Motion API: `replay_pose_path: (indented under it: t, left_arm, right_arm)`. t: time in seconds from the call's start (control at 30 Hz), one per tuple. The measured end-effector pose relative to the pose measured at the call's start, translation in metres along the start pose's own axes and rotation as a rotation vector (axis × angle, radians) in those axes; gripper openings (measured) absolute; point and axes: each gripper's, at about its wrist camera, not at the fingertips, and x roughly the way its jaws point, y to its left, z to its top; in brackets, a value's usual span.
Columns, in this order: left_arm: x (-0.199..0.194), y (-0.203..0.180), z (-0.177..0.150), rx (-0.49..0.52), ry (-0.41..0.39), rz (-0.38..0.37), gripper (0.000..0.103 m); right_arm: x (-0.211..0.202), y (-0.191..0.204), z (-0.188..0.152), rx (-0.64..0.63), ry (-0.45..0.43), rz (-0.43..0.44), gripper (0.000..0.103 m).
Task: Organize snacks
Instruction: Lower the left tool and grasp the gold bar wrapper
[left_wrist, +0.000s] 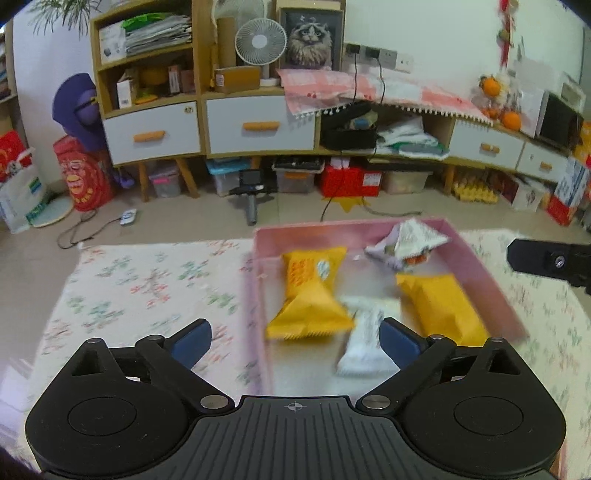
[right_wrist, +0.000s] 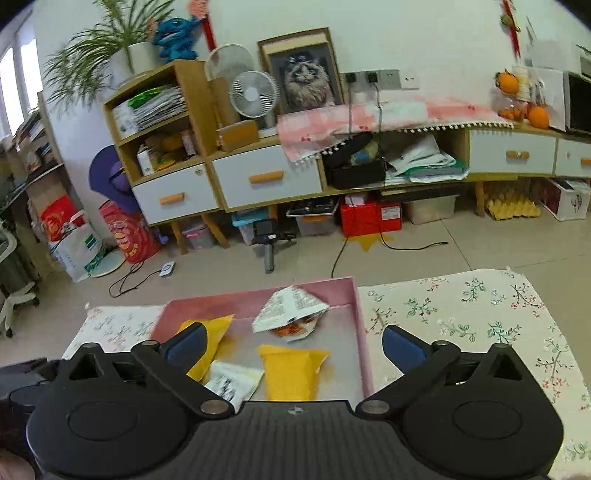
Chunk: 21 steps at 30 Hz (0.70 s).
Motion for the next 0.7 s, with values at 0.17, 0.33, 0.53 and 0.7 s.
replay_pose_path:
  t: [0.17,0.33,0.53,0.7]
  left_arm:
    - [-0.024,0.016,-0.015,0.02,0.036,0.023,0.099]
    - [-0.043,0.029,-0.032,0.041,0.068,0.033,0.099]
    - [-0.052,0.047,-0.064,0.04,0.095,0.021,0.1]
    - [-0.042,0.066,-0.089,-0.055,0.185,0.058,0.1]
  right_arm:
    - [-0.018,0.015,-0.012,-0.032,0.018,0.004,0.078]
    - [-0.038,0.027,-0.026,-0.048,0.004,0.038,0.078]
    - [-0.054,0.044,-0.045,-0.08,-0.002,0.071,0.078]
    - [-0.053,0.052,-0.067,-0.139,-0.005,0.066,0.078]
